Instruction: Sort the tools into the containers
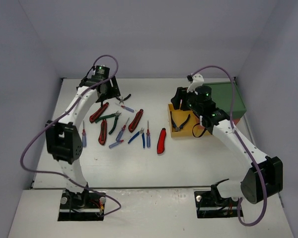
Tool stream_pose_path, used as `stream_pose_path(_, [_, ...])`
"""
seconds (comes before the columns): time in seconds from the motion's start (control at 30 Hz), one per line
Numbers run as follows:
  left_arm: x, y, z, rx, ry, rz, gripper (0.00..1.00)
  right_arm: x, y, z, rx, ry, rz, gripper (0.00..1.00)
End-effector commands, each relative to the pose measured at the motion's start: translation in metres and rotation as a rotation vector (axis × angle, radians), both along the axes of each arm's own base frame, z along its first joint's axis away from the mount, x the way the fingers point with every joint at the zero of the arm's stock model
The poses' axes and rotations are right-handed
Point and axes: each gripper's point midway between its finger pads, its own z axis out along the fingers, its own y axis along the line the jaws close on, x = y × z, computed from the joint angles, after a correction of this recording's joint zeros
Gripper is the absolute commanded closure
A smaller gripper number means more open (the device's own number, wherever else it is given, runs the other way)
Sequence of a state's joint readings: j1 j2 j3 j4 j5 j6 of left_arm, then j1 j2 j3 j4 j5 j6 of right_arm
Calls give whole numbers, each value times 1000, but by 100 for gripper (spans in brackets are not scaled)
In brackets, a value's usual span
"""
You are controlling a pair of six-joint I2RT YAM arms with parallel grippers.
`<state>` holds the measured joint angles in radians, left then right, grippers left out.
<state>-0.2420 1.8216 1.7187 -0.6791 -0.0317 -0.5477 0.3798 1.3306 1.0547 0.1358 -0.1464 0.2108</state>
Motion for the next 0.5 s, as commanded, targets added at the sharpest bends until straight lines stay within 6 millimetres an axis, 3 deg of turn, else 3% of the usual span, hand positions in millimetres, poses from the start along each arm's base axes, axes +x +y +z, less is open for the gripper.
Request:
stream_pose_path(0.0, [59, 3, -5, -3, -89, 162, 30, -17, 6, 47, 76, -117, 16, 43])
stream_pose_path(0.2, [107, 7, -36, 24, -127, 274, 34, -36, 4, 44, 93, -110, 30, 39])
stream_pose_path(0.47, [146, 2, -69, 11, -170, 308, 41, -51, 10, 36, 97, -81, 67, 37])
